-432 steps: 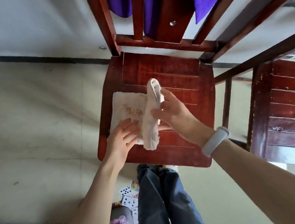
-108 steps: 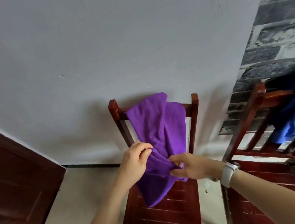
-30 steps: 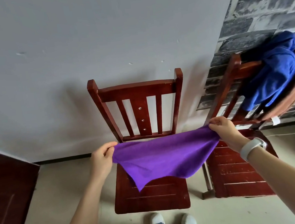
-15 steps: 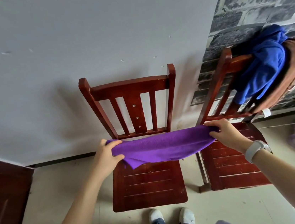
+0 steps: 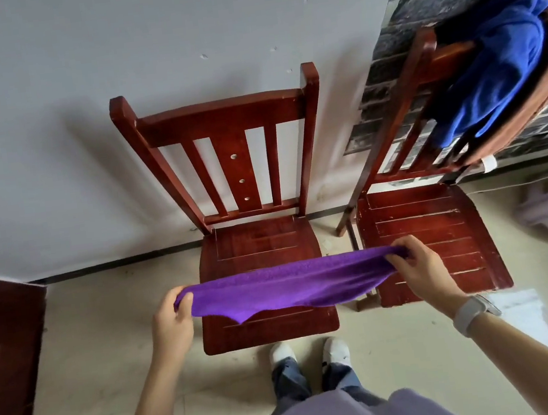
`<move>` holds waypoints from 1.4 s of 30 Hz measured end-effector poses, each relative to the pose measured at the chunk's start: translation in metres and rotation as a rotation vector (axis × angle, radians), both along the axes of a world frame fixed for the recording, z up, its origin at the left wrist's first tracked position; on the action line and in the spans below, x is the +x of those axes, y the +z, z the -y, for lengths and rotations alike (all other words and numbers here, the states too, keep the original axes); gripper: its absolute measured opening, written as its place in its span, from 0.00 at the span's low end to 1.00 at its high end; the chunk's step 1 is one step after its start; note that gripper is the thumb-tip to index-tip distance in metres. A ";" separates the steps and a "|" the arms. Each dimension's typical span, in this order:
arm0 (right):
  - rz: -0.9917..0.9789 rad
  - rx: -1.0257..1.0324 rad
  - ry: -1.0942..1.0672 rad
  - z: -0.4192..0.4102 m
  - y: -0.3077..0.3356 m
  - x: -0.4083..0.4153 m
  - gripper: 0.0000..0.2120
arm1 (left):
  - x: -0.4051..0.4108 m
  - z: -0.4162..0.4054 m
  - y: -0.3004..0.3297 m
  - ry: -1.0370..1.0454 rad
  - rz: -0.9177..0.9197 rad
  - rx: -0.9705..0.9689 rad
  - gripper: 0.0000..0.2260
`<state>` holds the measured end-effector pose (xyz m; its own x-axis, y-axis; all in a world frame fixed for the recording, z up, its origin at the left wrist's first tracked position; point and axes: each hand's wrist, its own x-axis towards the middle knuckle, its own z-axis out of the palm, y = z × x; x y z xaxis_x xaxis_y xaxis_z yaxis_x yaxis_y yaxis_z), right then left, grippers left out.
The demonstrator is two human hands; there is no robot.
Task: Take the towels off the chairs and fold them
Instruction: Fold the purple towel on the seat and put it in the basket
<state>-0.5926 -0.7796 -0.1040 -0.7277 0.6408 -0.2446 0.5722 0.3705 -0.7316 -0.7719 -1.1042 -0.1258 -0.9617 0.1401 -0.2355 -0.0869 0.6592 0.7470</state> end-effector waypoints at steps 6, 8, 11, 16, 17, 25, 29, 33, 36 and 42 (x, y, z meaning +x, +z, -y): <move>-0.011 0.008 -0.174 0.022 -0.033 -0.018 0.06 | -0.011 0.002 -0.037 0.063 0.035 -0.015 0.10; 0.021 0.007 -0.188 0.024 -0.050 -0.035 0.07 | -0.028 0.000 -0.054 0.072 0.050 -0.055 0.11; 0.054 -0.015 -0.206 0.022 -0.083 -0.067 0.08 | -0.062 -0.007 -0.085 0.072 0.059 -0.085 0.11; 0.074 0.003 -0.248 0.011 -0.148 -0.140 0.10 | -0.128 -0.016 -0.155 0.156 0.108 -0.008 0.12; 0.083 -0.002 -0.263 0.007 -0.160 -0.154 0.11 | -0.139 -0.019 -0.167 0.163 0.118 0.007 0.12; 0.331 -0.078 -0.341 0.008 -0.246 -0.163 0.17 | -0.141 -0.031 -0.252 0.197 0.275 -0.026 0.16; 0.547 -0.210 -0.298 0.038 -0.294 -0.098 0.14 | -0.072 -0.004 -0.288 0.213 0.424 -0.240 0.13; 0.680 -0.193 -0.277 0.062 -0.315 -0.056 0.10 | -0.016 0.014 -0.307 0.280 0.551 -0.395 0.12; 0.710 -0.190 -0.342 0.070 -0.328 -0.045 0.12 | 0.003 0.016 -0.314 0.351 0.542 -0.460 0.13; 0.744 -0.141 -0.387 0.074 -0.339 -0.038 0.11 | 0.016 0.011 -0.318 0.361 0.520 -0.422 0.13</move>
